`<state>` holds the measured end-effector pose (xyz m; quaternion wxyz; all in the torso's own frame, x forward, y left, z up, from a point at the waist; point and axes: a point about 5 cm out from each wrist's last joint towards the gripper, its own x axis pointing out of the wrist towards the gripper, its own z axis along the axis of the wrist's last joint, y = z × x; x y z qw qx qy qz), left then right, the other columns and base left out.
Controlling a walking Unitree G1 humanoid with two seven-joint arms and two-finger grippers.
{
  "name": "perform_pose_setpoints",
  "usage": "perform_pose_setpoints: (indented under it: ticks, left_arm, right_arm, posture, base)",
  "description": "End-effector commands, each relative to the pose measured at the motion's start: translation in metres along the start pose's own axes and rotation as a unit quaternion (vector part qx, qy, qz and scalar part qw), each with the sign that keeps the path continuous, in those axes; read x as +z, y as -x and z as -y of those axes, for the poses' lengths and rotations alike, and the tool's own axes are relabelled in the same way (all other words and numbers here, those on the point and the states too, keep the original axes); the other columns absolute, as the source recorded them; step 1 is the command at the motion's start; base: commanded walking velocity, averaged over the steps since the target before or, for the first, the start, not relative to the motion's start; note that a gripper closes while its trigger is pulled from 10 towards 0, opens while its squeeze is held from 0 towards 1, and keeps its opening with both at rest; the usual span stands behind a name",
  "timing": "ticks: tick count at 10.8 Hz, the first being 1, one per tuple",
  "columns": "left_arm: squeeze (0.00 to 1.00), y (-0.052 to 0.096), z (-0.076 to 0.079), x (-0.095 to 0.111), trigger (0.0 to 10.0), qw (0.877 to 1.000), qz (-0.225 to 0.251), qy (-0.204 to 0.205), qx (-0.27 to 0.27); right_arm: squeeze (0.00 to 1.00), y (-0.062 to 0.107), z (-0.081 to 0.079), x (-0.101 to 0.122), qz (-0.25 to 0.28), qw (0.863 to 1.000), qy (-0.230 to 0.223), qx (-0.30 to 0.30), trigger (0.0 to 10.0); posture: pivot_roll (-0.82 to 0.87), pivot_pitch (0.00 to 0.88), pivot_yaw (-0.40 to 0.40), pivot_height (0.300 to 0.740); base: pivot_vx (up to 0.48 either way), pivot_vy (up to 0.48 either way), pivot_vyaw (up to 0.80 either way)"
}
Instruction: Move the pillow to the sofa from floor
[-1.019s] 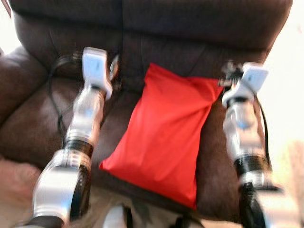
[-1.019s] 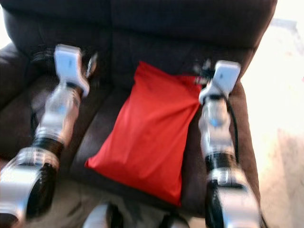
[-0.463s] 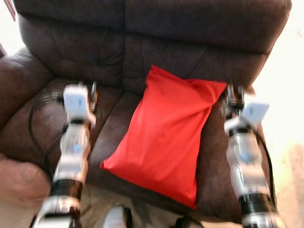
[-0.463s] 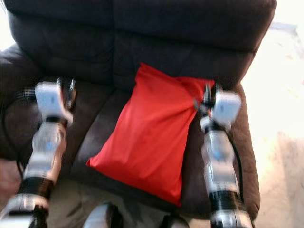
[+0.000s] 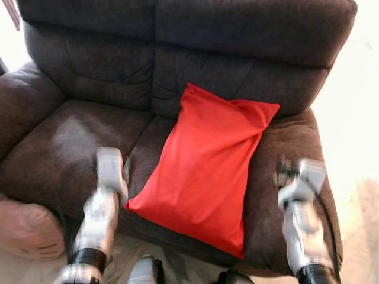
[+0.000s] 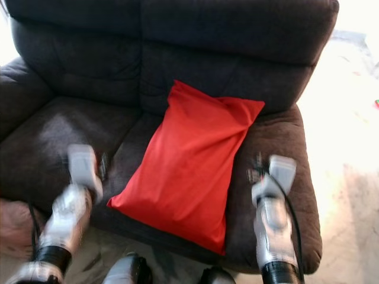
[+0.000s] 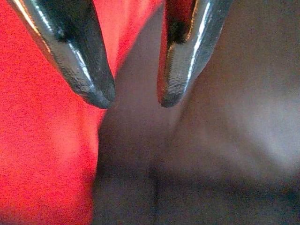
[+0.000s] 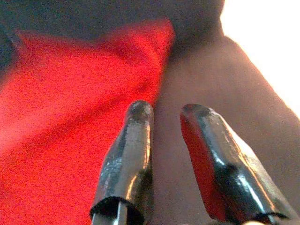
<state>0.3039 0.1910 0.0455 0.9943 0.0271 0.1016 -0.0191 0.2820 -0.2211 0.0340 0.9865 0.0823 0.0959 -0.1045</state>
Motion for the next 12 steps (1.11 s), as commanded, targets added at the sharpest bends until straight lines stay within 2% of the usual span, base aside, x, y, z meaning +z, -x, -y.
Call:
perform_pose_setpoints:
  ticks: [1,2,4,5,6,8,10,12]
  left_arm:
    - [0.00,0.004,-0.002,-0.013,10.0,0.999,-0.034,0.000,-0.003]
    - [0.00,0.017,-0.009,-0.041,10.0,0.996,-0.087,0.008,0.017]
    - [0.00,0.036,-0.020,-0.072,10.0,0.987,-0.154,0.010,0.045]
    - [0.00,0.050,-0.025,-0.093,10.0,0.977,-0.204,-0.006,0.055]
    - [0.00,0.054,-0.026,-0.099,10.0,0.975,-0.217,-0.009,0.056]
    - [0.00,0.067,-0.023,-0.116,10.0,0.965,-0.255,-0.007,0.058]
    - [0.00,0.074,-0.022,-0.124,10.0,0.960,-0.274,0.000,0.062]
    - [0.00,0.075,-0.019,-0.126,10.0,0.959,-0.278,0.006,0.060]
  right_arm:
    - [0.00,0.002,0.008,-0.013,-0.040,0.999,0.001,-0.006,10.0]
    - [0.00,0.011,0.018,-0.037,-0.094,0.995,0.018,-0.010,10.0]
    - [0.00,0.023,0.026,-0.059,-0.145,0.989,0.016,-0.019,10.0]
    - [0.00,0.032,0.029,-0.074,-0.181,0.983,0.020,-0.017,10.0]
    - [0.00,0.035,0.030,-0.078,-0.192,0.981,0.025,-0.017,10.0]
    - [0.00,0.051,0.031,-0.100,-0.248,0.967,0.051,-0.002,10.0]
    - [0.00,0.057,0.032,-0.107,-0.262,0.963,0.054,0.000,10.0]
    - [0.00,0.057,0.033,-0.107,-0.257,0.965,0.049,-0.002,10.0]
  posture:
    - [0.06,0.067,-0.044,0.693]
    - [0.06,0.069,-0.047,0.693]
    - [0.06,0.069,-0.048,0.693]
    - [0.06,0.063,-0.045,0.693]
    - [0.06,0.062,-0.045,0.693]
    - [0.06,0.053,-0.047,0.693]
    - [0.05,0.045,-0.048,0.693]
    - [0.05,0.038,-0.049,0.693]
  base:
    - [0.000,0.000,0.00]
    - [0.000,0.000,0.00]
    - [0.000,0.000,0.00]
    - [0.000,0.000,0.00]
    - [0.000,0.000,0.00]
    - [0.000,0.000,0.00]
    - [0.000,0.000,0.00]
    - [0.000,0.000,0.00]
